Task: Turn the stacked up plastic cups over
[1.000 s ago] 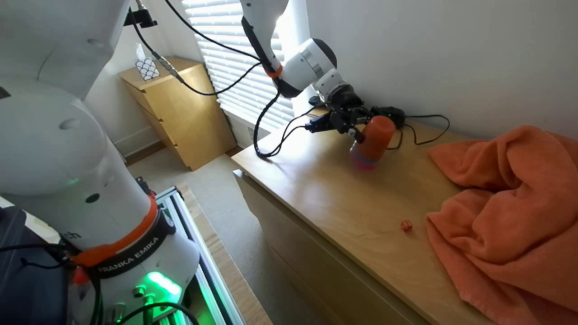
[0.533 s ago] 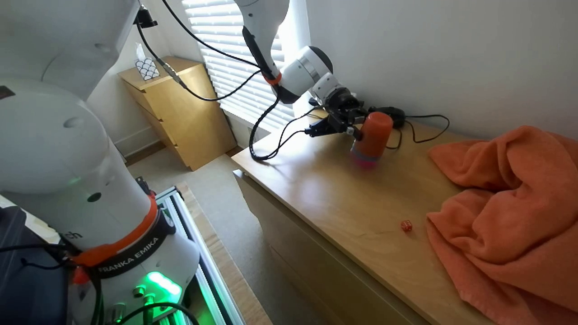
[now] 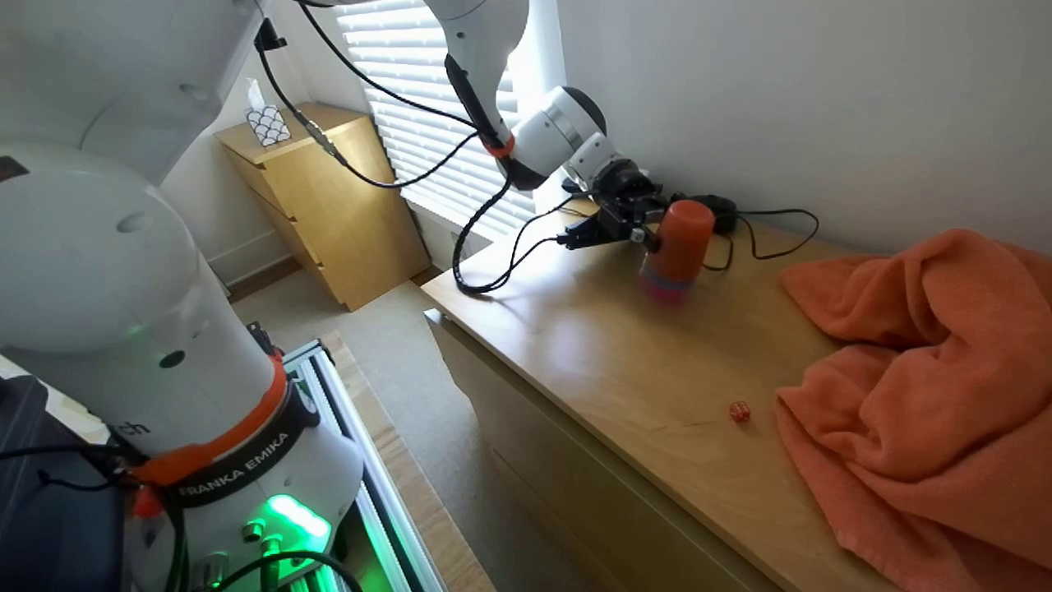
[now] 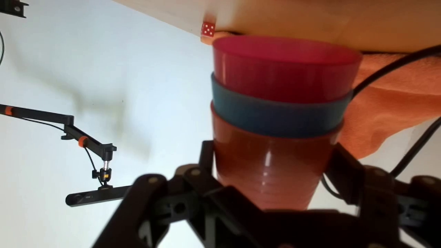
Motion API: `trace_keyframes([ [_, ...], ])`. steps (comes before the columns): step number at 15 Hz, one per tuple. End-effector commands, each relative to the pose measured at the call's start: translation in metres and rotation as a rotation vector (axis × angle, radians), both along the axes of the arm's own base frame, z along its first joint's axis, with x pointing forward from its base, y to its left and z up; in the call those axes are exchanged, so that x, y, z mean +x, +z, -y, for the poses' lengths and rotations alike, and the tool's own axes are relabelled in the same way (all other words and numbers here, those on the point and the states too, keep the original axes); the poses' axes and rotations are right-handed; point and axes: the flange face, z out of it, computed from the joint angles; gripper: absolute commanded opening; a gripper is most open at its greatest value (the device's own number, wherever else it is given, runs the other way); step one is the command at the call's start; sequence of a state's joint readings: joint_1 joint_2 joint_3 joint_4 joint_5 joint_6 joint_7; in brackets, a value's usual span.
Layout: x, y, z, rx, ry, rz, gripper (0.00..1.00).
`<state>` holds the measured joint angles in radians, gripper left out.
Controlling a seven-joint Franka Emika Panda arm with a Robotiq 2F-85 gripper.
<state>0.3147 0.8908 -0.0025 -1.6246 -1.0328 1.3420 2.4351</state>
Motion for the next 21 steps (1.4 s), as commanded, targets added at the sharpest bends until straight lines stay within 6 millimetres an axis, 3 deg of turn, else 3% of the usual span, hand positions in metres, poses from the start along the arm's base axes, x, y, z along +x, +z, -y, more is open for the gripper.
trace_keyframes([
  [1, 0.003, -0.008, 0.003, -0.015, -0.033, 0.007, 0.59],
  [3, 0.005, -0.006, 0.010, -0.012, -0.069, 0.017, 0.54],
  [9, 0.011, -0.007, 0.025, 0.000, -0.131, 0.018, 0.54],
  [19, 0.015, -0.007, 0.030, 0.026, -0.184, 0.025, 0.54],
  [21, 0.016, -0.007, 0.031, 0.029, -0.189, 0.026, 0.75],
])
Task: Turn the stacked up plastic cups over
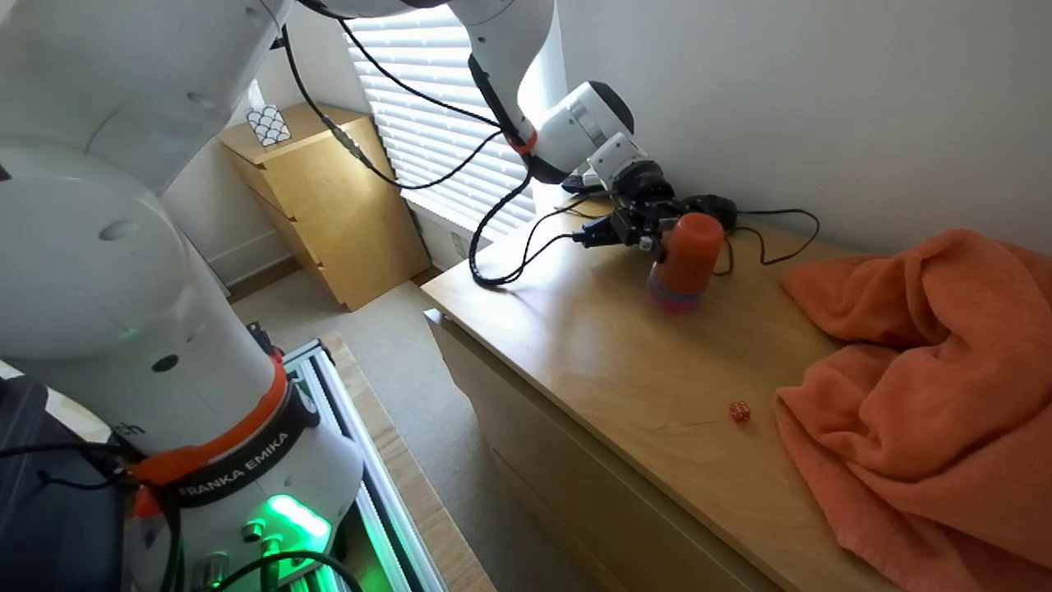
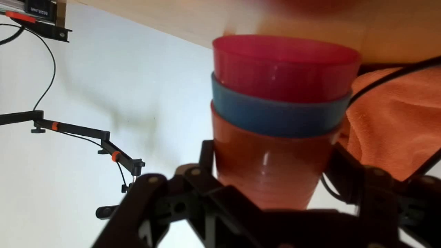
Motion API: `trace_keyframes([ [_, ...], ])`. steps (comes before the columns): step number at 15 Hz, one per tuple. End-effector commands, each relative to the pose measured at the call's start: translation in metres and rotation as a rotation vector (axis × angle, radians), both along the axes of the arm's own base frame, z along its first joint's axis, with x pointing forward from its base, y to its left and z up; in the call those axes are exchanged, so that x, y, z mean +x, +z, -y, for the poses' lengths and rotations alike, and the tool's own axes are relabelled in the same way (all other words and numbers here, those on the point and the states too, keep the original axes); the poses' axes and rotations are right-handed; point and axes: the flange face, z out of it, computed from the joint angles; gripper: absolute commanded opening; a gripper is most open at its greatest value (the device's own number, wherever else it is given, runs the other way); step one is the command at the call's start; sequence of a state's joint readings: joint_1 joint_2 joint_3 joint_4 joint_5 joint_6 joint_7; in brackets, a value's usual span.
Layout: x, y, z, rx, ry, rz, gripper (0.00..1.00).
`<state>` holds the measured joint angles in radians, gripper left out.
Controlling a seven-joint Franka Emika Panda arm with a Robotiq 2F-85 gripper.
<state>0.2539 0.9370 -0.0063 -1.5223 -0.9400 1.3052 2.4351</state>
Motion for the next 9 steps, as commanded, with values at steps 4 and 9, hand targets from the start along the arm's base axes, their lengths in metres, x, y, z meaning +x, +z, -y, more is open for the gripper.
trace_keyframes([
  [4, 0.0005, -0.0070, 0.0020, -0.006, -0.038, -0.003, 0.79],
  [9, 0.0009, -0.0065, 0.0032, -0.003, -0.042, -0.003, 1.00],
])
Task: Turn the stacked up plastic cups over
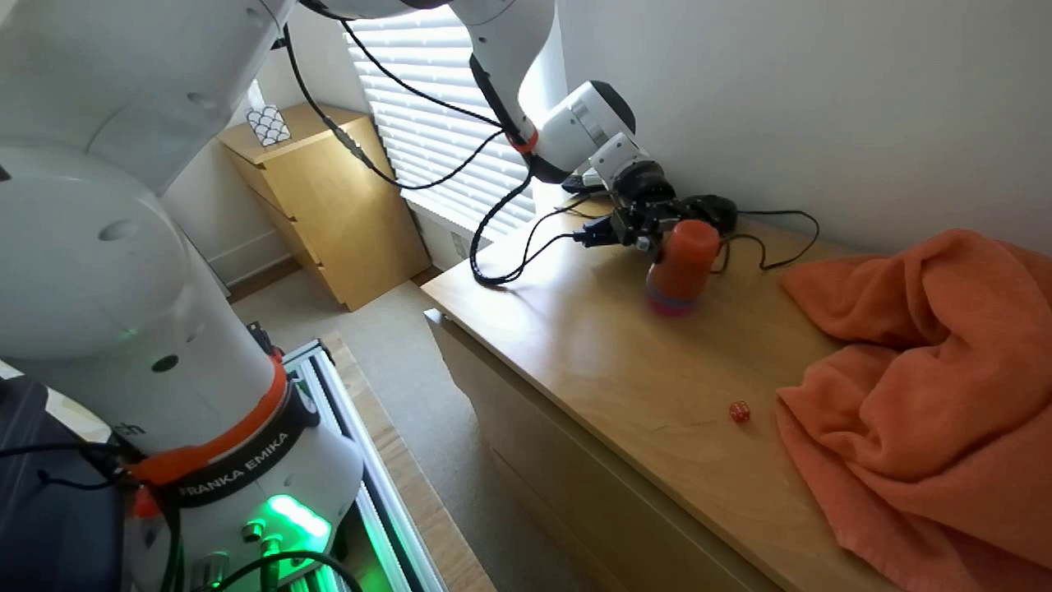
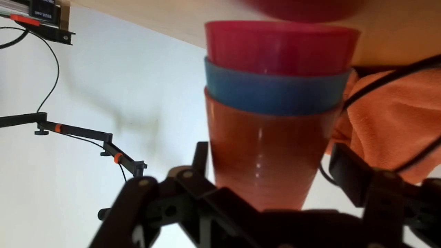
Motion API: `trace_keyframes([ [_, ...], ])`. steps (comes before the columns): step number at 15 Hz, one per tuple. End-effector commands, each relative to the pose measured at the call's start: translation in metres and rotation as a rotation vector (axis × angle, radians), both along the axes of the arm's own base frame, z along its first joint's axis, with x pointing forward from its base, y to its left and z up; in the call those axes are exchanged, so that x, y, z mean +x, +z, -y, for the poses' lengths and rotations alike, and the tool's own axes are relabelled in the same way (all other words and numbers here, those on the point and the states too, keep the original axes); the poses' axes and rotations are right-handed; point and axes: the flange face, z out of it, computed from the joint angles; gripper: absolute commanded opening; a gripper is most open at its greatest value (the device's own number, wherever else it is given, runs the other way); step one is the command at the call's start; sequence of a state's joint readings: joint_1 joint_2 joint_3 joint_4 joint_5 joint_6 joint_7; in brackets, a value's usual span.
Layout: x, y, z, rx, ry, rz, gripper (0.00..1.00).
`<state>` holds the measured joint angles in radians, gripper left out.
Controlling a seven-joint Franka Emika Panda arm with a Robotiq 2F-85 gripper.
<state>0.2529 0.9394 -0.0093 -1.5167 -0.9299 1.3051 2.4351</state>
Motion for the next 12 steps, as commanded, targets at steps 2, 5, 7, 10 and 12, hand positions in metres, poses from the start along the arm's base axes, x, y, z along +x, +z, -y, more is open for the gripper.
trace_keyframes([
  [2, 0.000, -0.006, 0.003, -0.005, -0.033, -0.004, 1.00],
  [5, 0.001, -0.003, 0.004, 0.003, -0.034, 0.000, 1.00],
  [7, 0.001, 0.004, 0.003, 0.029, -0.032, 0.005, 1.00],
  [10, 0.001, 0.023, 0.004, 0.068, -0.027, 0.032, 1.00],
  [12, 0.001, 0.039, 0.002, 0.118, 0.005, 0.039, 1.00],
])
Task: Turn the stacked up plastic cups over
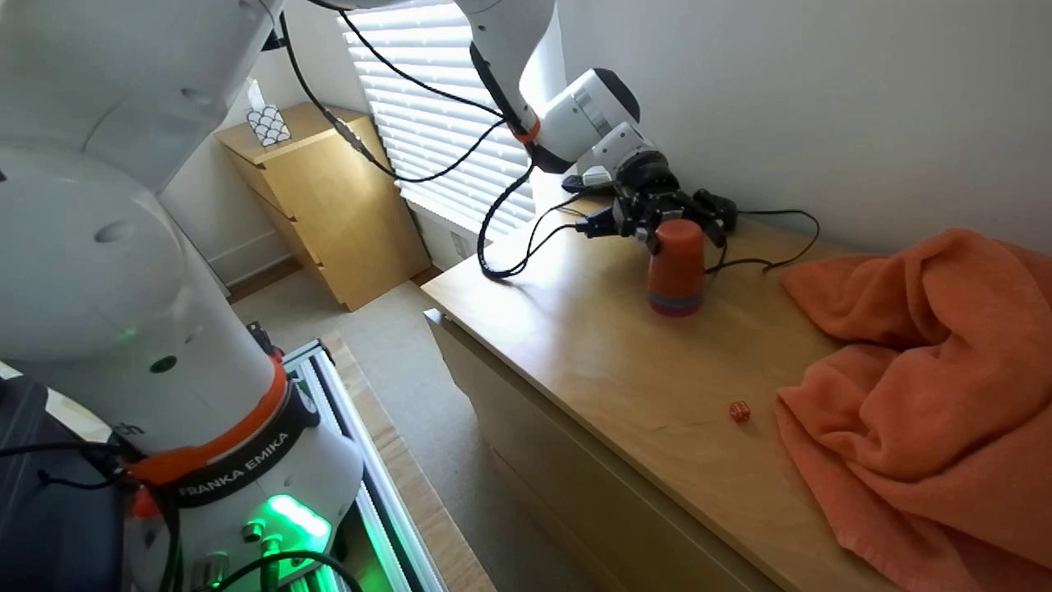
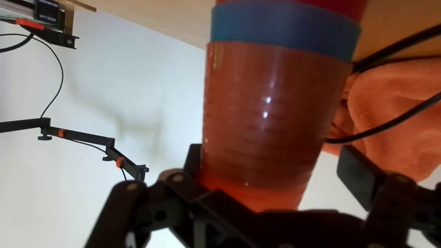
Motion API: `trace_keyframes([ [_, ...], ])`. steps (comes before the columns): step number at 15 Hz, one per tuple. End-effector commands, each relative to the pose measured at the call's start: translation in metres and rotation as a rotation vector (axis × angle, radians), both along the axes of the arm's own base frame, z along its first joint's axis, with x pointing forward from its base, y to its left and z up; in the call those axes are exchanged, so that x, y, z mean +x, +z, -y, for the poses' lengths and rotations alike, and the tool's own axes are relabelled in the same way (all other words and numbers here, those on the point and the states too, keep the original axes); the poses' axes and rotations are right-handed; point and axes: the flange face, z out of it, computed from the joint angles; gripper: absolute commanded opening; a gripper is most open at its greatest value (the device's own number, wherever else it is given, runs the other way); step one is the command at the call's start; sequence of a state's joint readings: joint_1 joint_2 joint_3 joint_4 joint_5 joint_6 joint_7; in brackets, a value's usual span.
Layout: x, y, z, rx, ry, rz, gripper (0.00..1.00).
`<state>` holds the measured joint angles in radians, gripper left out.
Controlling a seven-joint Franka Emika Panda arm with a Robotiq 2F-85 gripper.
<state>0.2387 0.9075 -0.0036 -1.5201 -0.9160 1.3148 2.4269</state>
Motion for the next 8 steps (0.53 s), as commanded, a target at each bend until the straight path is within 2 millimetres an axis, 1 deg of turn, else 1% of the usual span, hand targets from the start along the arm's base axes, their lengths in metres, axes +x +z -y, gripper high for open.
trace_keyframes([
  [1, -0.004, 0.035, 0.001, 0.104, 0.017, 0.047, 1.00],
  [4, -0.009, 0.070, 0.006, 0.185, 0.058, 0.102, 1.00],
  [6, -0.015, 0.096, 0.015, 0.266, 0.101, 0.145, 1.00],
  [8, -0.021, 0.118, 0.025, 0.344, 0.149, 0.176, 1.00],
])
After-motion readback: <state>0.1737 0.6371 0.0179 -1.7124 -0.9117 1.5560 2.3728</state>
